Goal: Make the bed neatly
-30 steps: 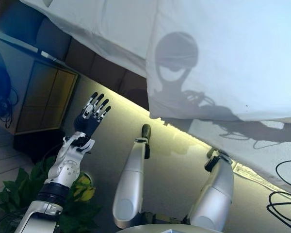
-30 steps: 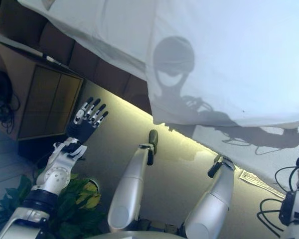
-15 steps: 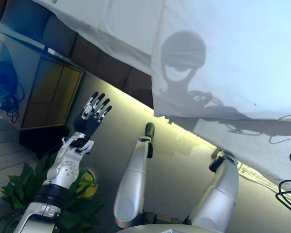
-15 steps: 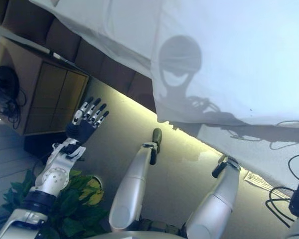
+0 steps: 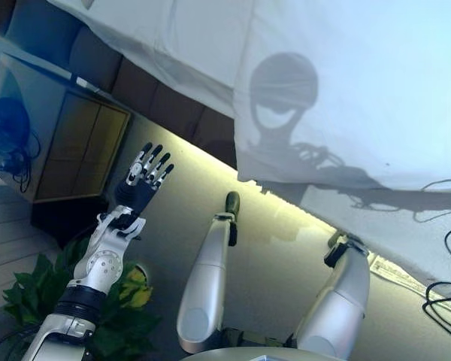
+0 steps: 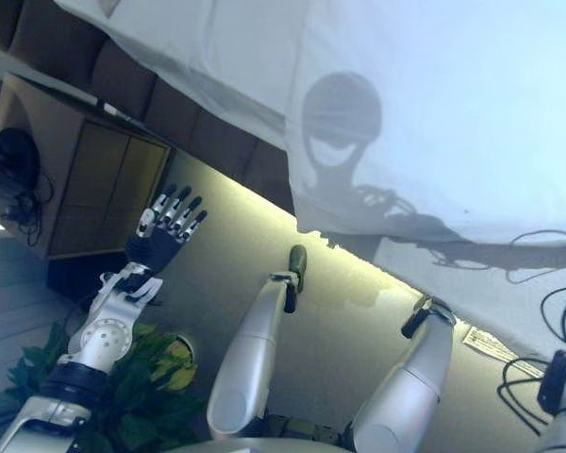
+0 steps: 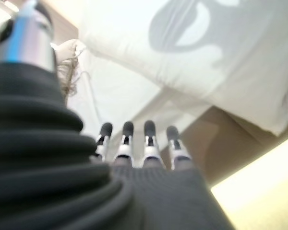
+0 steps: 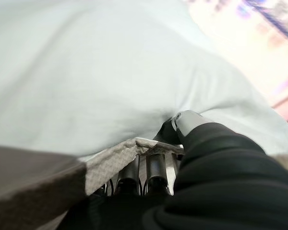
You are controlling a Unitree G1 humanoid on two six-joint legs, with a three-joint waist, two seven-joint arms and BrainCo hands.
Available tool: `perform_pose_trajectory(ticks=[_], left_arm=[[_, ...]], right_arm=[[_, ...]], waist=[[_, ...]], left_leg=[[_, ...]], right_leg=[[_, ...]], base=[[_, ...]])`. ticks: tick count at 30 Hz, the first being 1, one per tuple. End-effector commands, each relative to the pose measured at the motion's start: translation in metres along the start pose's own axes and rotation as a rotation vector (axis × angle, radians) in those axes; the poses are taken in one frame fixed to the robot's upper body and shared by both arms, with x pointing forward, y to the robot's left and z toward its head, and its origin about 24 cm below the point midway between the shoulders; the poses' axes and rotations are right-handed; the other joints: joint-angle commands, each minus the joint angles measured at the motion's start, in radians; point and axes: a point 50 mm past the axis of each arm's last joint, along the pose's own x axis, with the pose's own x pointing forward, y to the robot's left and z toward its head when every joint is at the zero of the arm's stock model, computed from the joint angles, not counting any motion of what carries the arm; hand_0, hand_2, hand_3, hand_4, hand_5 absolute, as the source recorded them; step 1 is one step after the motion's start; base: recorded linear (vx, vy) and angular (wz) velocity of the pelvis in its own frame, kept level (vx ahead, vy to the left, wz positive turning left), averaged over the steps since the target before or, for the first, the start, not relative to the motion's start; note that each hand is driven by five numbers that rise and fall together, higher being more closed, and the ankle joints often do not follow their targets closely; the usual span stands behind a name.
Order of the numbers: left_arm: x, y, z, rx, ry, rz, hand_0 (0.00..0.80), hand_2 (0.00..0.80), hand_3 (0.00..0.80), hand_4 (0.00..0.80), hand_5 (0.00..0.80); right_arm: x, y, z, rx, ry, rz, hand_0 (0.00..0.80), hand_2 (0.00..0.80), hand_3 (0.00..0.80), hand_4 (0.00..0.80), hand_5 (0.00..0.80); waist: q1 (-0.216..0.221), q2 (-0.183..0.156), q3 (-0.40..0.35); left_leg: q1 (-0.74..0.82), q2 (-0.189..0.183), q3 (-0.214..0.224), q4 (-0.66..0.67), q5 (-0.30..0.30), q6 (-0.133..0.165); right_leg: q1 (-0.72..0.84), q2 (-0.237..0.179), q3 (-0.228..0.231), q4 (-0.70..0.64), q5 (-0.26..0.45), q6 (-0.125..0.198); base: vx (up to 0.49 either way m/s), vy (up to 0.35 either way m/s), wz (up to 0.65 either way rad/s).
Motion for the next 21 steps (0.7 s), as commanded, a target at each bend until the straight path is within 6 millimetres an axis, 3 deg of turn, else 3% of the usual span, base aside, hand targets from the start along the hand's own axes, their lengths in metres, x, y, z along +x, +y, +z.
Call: perform_pose_trajectory(ticks=[1,5,6,11,16,21], left_arm=[[0.000,-0.001,0.004,0.001,-0.079,0.032,0.000,0.000,0.000,0.000,0.000],[0.009,-0.007,-0.005,-0.028,-0.065,0.058,0.000,0.000,0.000,0.000,0.000],[0.012,-0.008,-0.012,-0.053,-0.043,0.066,0.000,0.000,0.000,0.000,0.000],[0.019,-0.014,-0.031,-0.116,0.033,0.072,0.000,0.000,0.000,0.000,0.000],[0.026,-0.026,-0.041,-0.161,0.069,0.050,0.000,0.000,0.000,0.000,0.000],[0.026,-0.045,-0.070,-0.393,0.228,0.001,0.000,0.000,0.000,0.000,0.000]], right_arm=[[-0.016,-0.016,-0.041,-0.071,0.112,0.066,0.800,0.800,0.800,0.800,0.800],[-0.029,-0.014,-0.088,-0.090,0.218,0.118,0.800,0.800,0.800,0.800,0.800],[-0.035,-0.009,-0.109,-0.099,0.270,0.145,0.800,0.800,0.800,0.800,0.800],[-0.053,0.012,-0.158,-0.078,0.381,0.228,0.800,0.800,0.800,0.800,0.800],[-0.061,0.028,-0.179,-0.081,0.432,0.259,0.800,0.800,0.800,0.800,0.800],[-0.069,0.033,-0.193,-0.092,0.461,0.238,0.800,0.800,0.800,0.800,0.800]], waist=[[-0.017,-0.017,-0.027],[-0.034,-0.032,-0.035],[-0.037,-0.039,-0.045],[-0.050,-0.057,-0.062],[-0.065,-0.054,-0.072],[-0.070,-0.066,-0.098]], left_leg=[[0.068,0.048,-0.029,-0.160,0.143,-0.031],[0.119,0.051,-0.026,-0.194,0.150,-0.029],[0.139,0.050,-0.028,-0.206,0.151,-0.028],[0.200,0.054,-0.028,-0.234,0.148,-0.027],[0.241,0.057,-0.021,-0.253,0.148,-0.027],[0.305,0.066,-0.019,-0.292,0.153,-0.027]], right_leg=[[0.003,-0.006,0.061,0.068,0.010,0.057],[0.055,0.001,0.057,0.021,0.026,0.061],[0.077,0.004,0.059,0.002,0.032,0.062],[0.147,0.009,0.056,-0.044,0.043,0.070],[0.189,0.011,0.059,-0.068,0.041,0.074],[0.268,0.019,0.041,-0.128,0.054,0.077]], base=[[-0.009,0.017,-0.05],[-0.012,0.022,-0.06],[-0.002,0.000,-0.07],[0.017,-0.012,-0.09],[0.015,0.052,-0.08],[0.037,0.002,-0.08]])
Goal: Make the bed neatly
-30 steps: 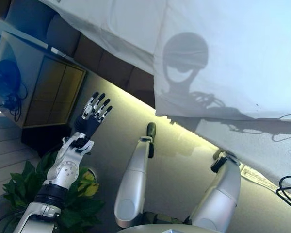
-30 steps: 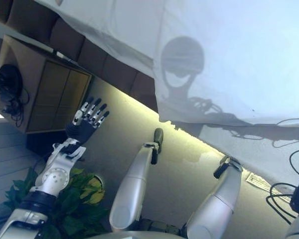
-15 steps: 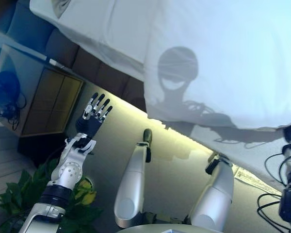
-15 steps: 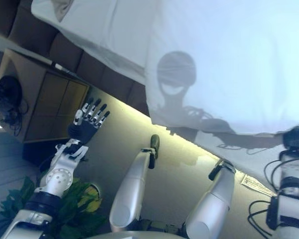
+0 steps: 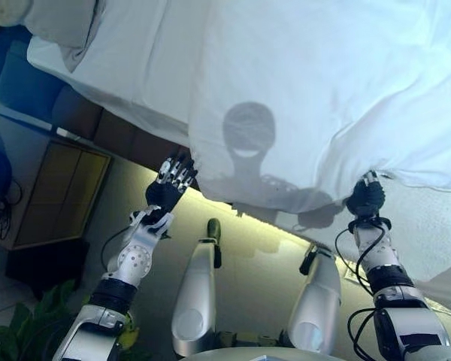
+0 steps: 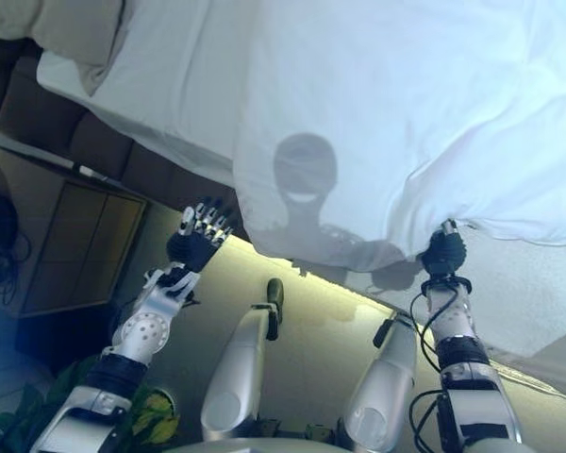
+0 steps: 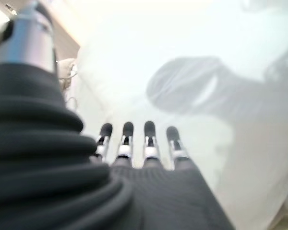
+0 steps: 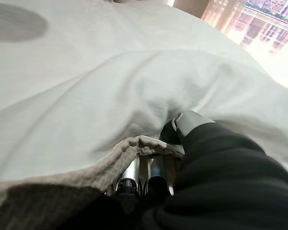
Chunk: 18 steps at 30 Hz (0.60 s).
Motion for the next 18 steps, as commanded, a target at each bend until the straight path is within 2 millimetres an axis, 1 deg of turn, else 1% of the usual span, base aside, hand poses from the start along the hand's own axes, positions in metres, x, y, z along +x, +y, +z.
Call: perform_pose_trajectory(ticks=[1,4,6,7,8,9,10,11,12,13,14,15,16,18], left_arm=[[0.002,-0.012,-0.025,-0.174,0.122,-0.053,0.000,0.000,0.000,0.000,0.000],[-0.003,-0.016,-0.051,-0.382,0.256,-0.045,0.000,0.000,0.000,0.000,0.000],[-0.007,-0.014,-0.065,-0.497,0.309,-0.005,0.000,0.000,0.000,0.000,0.000],[-0.008,-0.013,-0.068,-0.517,0.320,0.015,0.000,0.000,0.000,0.000,0.000],[-0.009,-0.010,-0.073,-0.521,0.334,0.052,0.000,0.000,0.000,0.000,0.000],[-0.010,-0.002,-0.080,-0.501,0.352,0.093,0.000,0.000,0.000,0.000,0.000],[-0.011,0.000,-0.083,-0.486,0.362,0.107,0.000,0.000,0.000,0.000,0.000],[-0.011,0.003,-0.089,-0.460,0.373,0.128,0.000,0.000,0.000,0.000,0.000],[-0.011,0.004,-0.097,-0.424,0.384,0.131,0.000,0.000,0.000,0.000,0.000],[-0.010,0.003,-0.100,-0.414,0.394,0.124,0.000,0.000,0.000,0.000,0.000],[-0.009,0.000,-0.104,-0.409,0.406,0.109,0.000,0.000,0.000,0.000,0.000],[-0.008,-0.001,-0.105,-0.409,0.406,0.102,0.000,0.000,0.000,0.000,0.000],[-0.009,-0.004,-0.110,-0.424,0.420,0.073,0.000,0.000,0.000,0.000,0.000],[-0.009,-0.006,-0.112,-0.434,0.427,0.061,0.000,0.000,0.000,0.000,0.000]], right_arm=[[-0.001,0.019,-0.011,-0.051,0.024,0.089,0.800,0.800,0.800,0.800,0.800],[-0.003,0.021,-0.020,-0.076,0.044,0.081,0.800,0.800,0.800,0.800,0.800],[-0.003,0.024,-0.023,-0.080,0.051,0.087,0.800,0.800,0.800,0.800,0.800],[-0.002,0.025,-0.023,-0.078,0.052,0.093,0.800,0.800,0.800,0.800,0.800],[-0.002,0.028,-0.025,-0.071,0.054,0.098,0.800,0.800,0.800,0.800,0.800],[0.000,0.036,-0.027,-0.062,0.052,0.122,0.800,0.800,0.800,0.800,0.800],[0.001,0.040,-0.027,-0.060,0.048,0.144,0.800,0.800,0.800,0.800,0.800],[0.000,0.047,-0.028,-0.061,0.050,0.179,0.800,0.800,0.800,0.800,0.800],[-0.002,0.059,-0.033,-0.069,0.048,0.219,0.800,0.800,0.800,0.800,0.800],[-0.003,0.063,-0.035,-0.076,0.049,0.237,0.800,0.800,0.800,0.800,0.800],[-0.004,0.072,-0.038,-0.082,0.056,0.267,0.800,0.800,0.800,0.800,0.800],[-0.005,0.074,-0.039,-0.084,0.057,0.272,0.800,0.800,0.800,0.800,0.800],[-0.006,0.080,-0.040,-0.092,0.065,0.291,0.800,0.800,0.800,0.800,0.800],[-0.006,0.082,-0.040,-0.097,0.067,0.303,0.800,0.800,0.800,0.800,0.800]], waist=[[0.012,-0.004,-0.068],[0.013,-0.017,-0.084],[0.015,-0.028,-0.092],[0.015,-0.031,-0.093],[0.016,-0.037,-0.092],[0.019,-0.047,-0.091],[0.020,-0.051,-0.090],[0.018,-0.059,-0.090],[0.015,-0.071,-0.089],[0.012,-0.075,-0.089],[0.009,-0.082,-0.091],[0.008,-0.084,-0.091],[0.005,-0.088,-0.093],[0.005,-0.089,-0.093]], left_leg=[[0.067,0.029,-0.048,-0.169,0.155,-0.004],[0.094,0.040,-0.053,-0.185,0.157,-0.006],[0.105,0.051,-0.056,-0.194,0.159,-0.008],[0.106,0.054,-0.057,-0.196,0.159,-0.009],[0.106,0.059,-0.057,-0.199,0.160,-0.009],[0.105,0.067,-0.059,-0.202,0.163,-0.011],[0.104,0.071,-0.061,-0.203,0.164,-0.013],[0.103,0.075,-0.063,-0.202,0.165,-0.014],[0.104,0.081,-0.062,-0.204,0.167,-0.015],[0.103,0.083,-0.062,-0.205,0.168,-0.015],[0.101,0.087,-0.062,-0.204,0.170,-0.018],[0.100,0.089,-0.062,-0.204,0.171,-0.019],[0.101,0.095,-0.060,-0.203,0.172,-0.022],[0.101,0.097,-0.059,-0.203,0.172,-0.023]], right_leg=[[0.064,-0.037,0.035,-0.014,0.054,0.074],[0.100,-0.036,0.029,-0.038,0.063,0.074],[0.120,-0.033,0.020,-0.057,0.068,0.075],[0.125,-0.031,0.017,-0.063,0.070,0.075],[0.131,-0.029,0.012,-0.070,0.072,0.075],[0.139,-0.025,0.003,-0.076,0.074,0.075],[0.144,-0.023,-0.002,-0.080,0.075,0.075],[0.152,-0.017,-0.007,-0.088,0.076,0.075],[0.163,-0.012,-0.012,-0.099,0.077,0.075],[0.164,-0.010,-0.013,-0.103,0.079,0.075],[0.170,-0.005,-0.014,-0.111,0.080,0.075],[0.172,-0.004,-0.015,-0.114,0.080,0.075],[0.178,-0.003,-0.018,-0.119,0.082,0.075],[0.182,-0.003,-0.021,-0.123,0.083,0.075]], base=[[0.043,-0.028,-0.10],[0.059,-0.051,-0.05],[0.052,-0.103,-0.01],[0.010,-0.107,-0.02],[-0.010,-0.129,-0.04],[-0.012,-0.143,-0.03],[-0.011,-0.155,-0.02],[-0.006,-0.136,0.00],[-0.004,-0.112,0.00],[-0.002,-0.085,0.02],[0.000,-0.041,-0.01],[0.011,-0.043,-0.04],[0.013,-0.023,-0.06],[0.007,-0.010,-0.02]])
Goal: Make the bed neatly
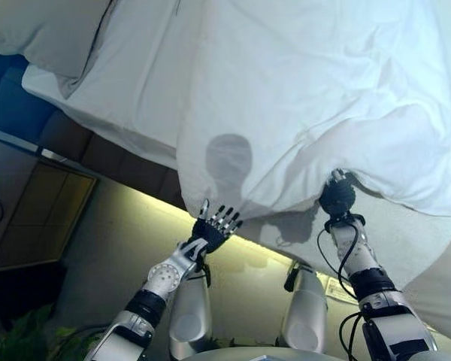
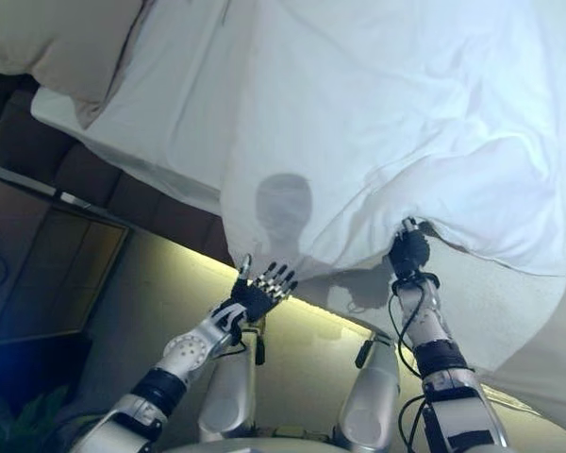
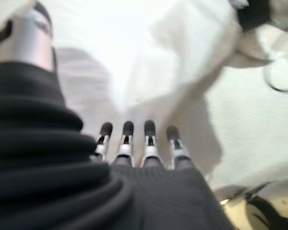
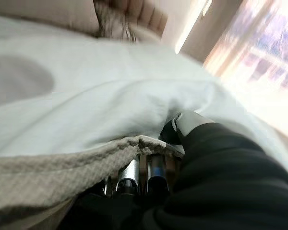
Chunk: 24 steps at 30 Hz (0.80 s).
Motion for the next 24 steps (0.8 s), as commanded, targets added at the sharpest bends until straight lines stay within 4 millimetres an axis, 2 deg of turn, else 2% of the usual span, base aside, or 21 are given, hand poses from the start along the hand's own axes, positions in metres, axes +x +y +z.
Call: perform_pose_trajectory(ticks=[1,4,10,13,17,20,24], left_arm=[[0.006,-0.017,-0.005,0.009,0.046,-0.116,0.000,0.000,0.000,0.000,0.000],[0.005,-0.016,-0.016,-0.055,0.094,-0.126,0.000,0.000,0.000,0.000,0.000],[0.002,-0.015,-0.041,-0.313,0.224,-0.163,0.000,0.000,0.000,0.000,0.000],[-0.002,-0.013,-0.057,-0.365,0.308,-0.139,0.000,0.000,0.000,0.000,0.000],[-0.007,0.000,-0.065,-0.411,0.334,-0.069,0.000,0.000,0.000,0.000,0.000],[-0.005,-0.001,-0.066,-0.397,0.357,-0.055,0.000,0.000,0.000,0.000,0.000],[-0.011,0.005,-0.074,-0.384,0.418,-0.001,0.000,0.000,0.000,0.000,0.000]], right_arm=[[0.005,0.042,0.004,-0.028,-0.042,0.182,0.800,0.800,0.800,0.800,0.800],[0.008,0.053,0.004,-0.039,-0.039,0.203,0.800,0.800,0.800,0.800,0.800],[0.011,0.078,0.006,-0.022,-0.053,0.231,0.800,0.800,0.800,0.800,0.800],[0.009,0.078,0.005,0.003,-0.072,0.228,0.800,0.800,0.800,0.800,0.800],[0.009,0.079,0.007,0.036,-0.090,0.231,0.800,0.800,0.800,0.800,0.800],[0.008,0.080,0.010,0.047,-0.101,0.232,0.800,0.800,0.800,0.800,0.800],[0.008,0.074,0.013,0.061,-0.118,0.218,0.800,0.800,0.800,0.800,0.800]], waist=[[0.009,-0.035,-0.024],[0.012,-0.037,-0.024],[0.017,-0.048,-0.011],[0.025,-0.058,0.003],[0.028,-0.076,0.014],[0.028,-0.089,0.019],[0.033,-0.088,0.029]], left_leg=[[0.007,0.028,-0.031,-0.116,0.153,0.010],[0.000,0.026,-0.035,-0.109,0.152,0.008],[-0.034,0.022,-0.037,-0.068,0.141,0.009],[-0.052,0.028,-0.045,-0.032,0.125,0.003],[-0.069,0.033,-0.056,-0.004,0.114,-0.002],[-0.090,0.042,-0.057,0.013,0.111,-0.003],[-0.095,0.047,-0.061,0.023,0.106,-0.006]], right_leg=[[0.086,-0.082,0.030,-0.058,0.082,0.106],[0.094,-0.085,0.024,-0.068,0.088,0.106],[0.097,-0.096,0.008,-0.072,0.094,0.106],[0.108,-0.092,-0.003,-0.073,0.094,0.106],[0.118,-0.083,-0.012,-0.080,0.098,0.106],[0.112,-0.079,-0.018,-0.082,0.101,0.106],[0.120,-0.076,-0.030,-0.090,0.106,0.106]], base=[[0.000,0.000,0.00],[0.000,0.000,0.00],[-0.002,-0.007,0.00],[-0.015,-0.088,0.04],[-0.011,-0.094,-0.01],[-0.029,-0.070,0.00],[-0.028,-0.043,0.02]])
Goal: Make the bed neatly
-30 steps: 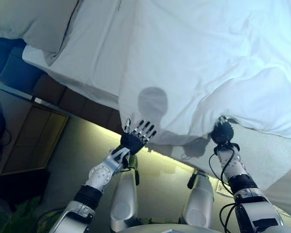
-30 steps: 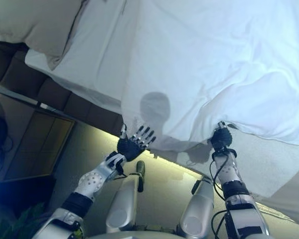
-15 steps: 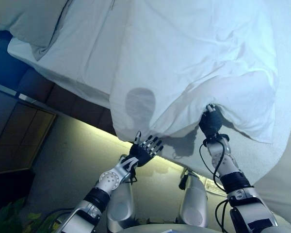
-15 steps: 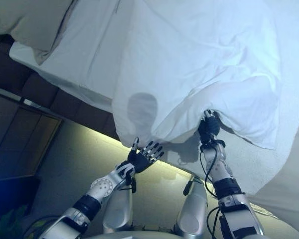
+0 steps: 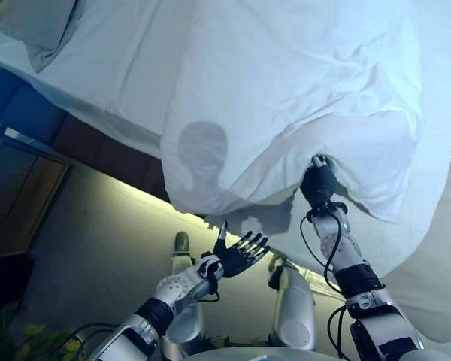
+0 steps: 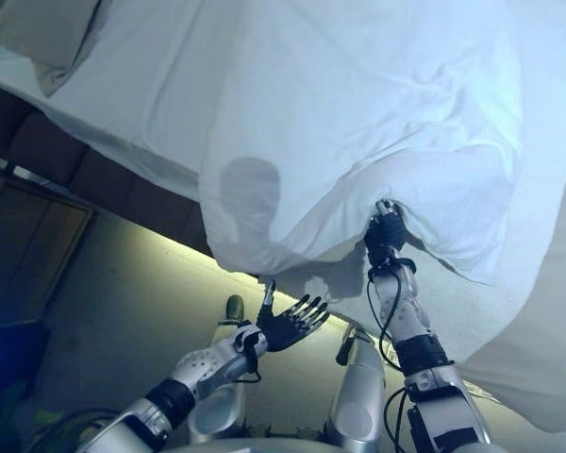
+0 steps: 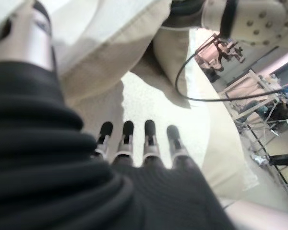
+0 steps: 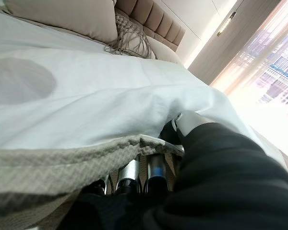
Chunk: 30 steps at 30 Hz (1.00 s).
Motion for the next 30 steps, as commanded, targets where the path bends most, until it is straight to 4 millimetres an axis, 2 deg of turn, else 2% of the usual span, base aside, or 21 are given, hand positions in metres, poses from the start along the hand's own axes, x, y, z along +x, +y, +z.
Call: perform_pose_trajectory(ticks=[1,6,10,14,15,17,23,30], left_arm=[[-0.002,0.007,-0.025,-0.029,0.144,0.036,0.000,0.000,0.000,0.000,0.000],[-0.007,0.017,-0.023,-0.010,0.143,0.091,0.000,0.000,0.000,0.000,0.000],[-0.003,0.010,-0.013,0.023,0.087,0.062,0.000,0.000,0.000,0.000,0.000],[0.015,-0.018,-0.009,0.092,0.049,-0.004,0.000,0.000,0.000,0.000,0.000],[0.024,-0.033,-0.009,0.116,0.036,-0.034,0.000,0.000,0.000,0.000,0.000],[0.032,-0.046,-0.010,0.136,0.016,-0.063,0.000,0.000,0.000,0.000,0.000],[0.049,-0.092,-0.008,0.135,-0.081,-0.154,0.000,0.000,0.000,0.000,0.000],[0.060,-0.128,-0.001,0.112,-0.218,-0.245,0.000,0.000,0.000,0.000,0.000]], right_arm=[[0.004,0.037,0.027,0.052,-0.135,0.181,0.800,0.800,0.800,0.800,0.800],[0.004,0.035,0.033,0.084,-0.158,0.184,0.800,0.800,0.800,0.800,0.800],[0.005,0.038,0.036,0.079,-0.167,0.207,0.800,0.800,0.800,0.800,0.800],[0.007,0.047,0.041,0.093,-0.192,0.242,0.800,0.800,0.800,0.800,0.800],[0.008,0.052,0.042,0.099,-0.202,0.259,0.800,0.800,0.800,0.800,0.800],[0.009,0.059,0.043,0.108,-0.210,0.280,0.800,0.800,0.800,0.800,0.800],[0.012,0.082,0.041,0.110,-0.192,0.361,0.800,0.800,0.800,0.800,0.800],[0.014,0.104,0.029,0.083,-0.140,0.414,0.800,0.800,0.800,0.800,0.800]], waist=[[0.025,-0.016,-0.016],[0.031,-0.020,-0.013],[0.025,-0.021,-0.016],[0.010,-0.023,-0.010],[0.004,-0.025,-0.005],[-0.002,-0.030,0.000],[-0.031,-0.040,0.010],[-0.071,-0.050,0.008]], left_leg=[[-0.049,0.020,-0.039,-0.016,0.115,0.003],[-0.058,0.022,-0.045,-0.015,0.117,0.002],[-0.069,0.026,-0.032,-0.013,0.121,0.004],[-0.102,0.025,-0.011,-0.005,0.131,0.006],[-0.116,0.025,-0.002,-0.008,0.140,0.007],[-0.130,0.024,0.003,-0.011,0.148,0.009],[-0.144,0.029,0.041,-0.048,0.180,0.010],[-0.137,0.043,0.083,-0.044,0.183,0.009]], right_leg=[[0.094,-0.104,0.018,-0.017,0.078,0.109],[0.093,-0.101,0.011,-0.016,0.076,0.109],[0.086,-0.100,0.011,-0.017,0.075,0.109],[0.068,-0.104,0.010,-0.010,0.075,0.109],[0.061,-0.103,0.009,-0.011,0.077,0.109],[0.047,-0.101,0.013,-0.010,0.081,0.109],[0.014,-0.086,0.035,-0.024,0.090,0.105],[-0.012,-0.083,0.067,-0.024,0.096,0.098]], base=[[-0.002,-0.052,-0.05],[0.003,-0.036,0.03],[0.000,0.000,0.00],[-0.025,-0.014,0.04],[-0.057,-0.009,0.06],[-0.059,0.005,0.05],[-0.066,0.087,-0.03],[-0.022,0.104,-0.09]])
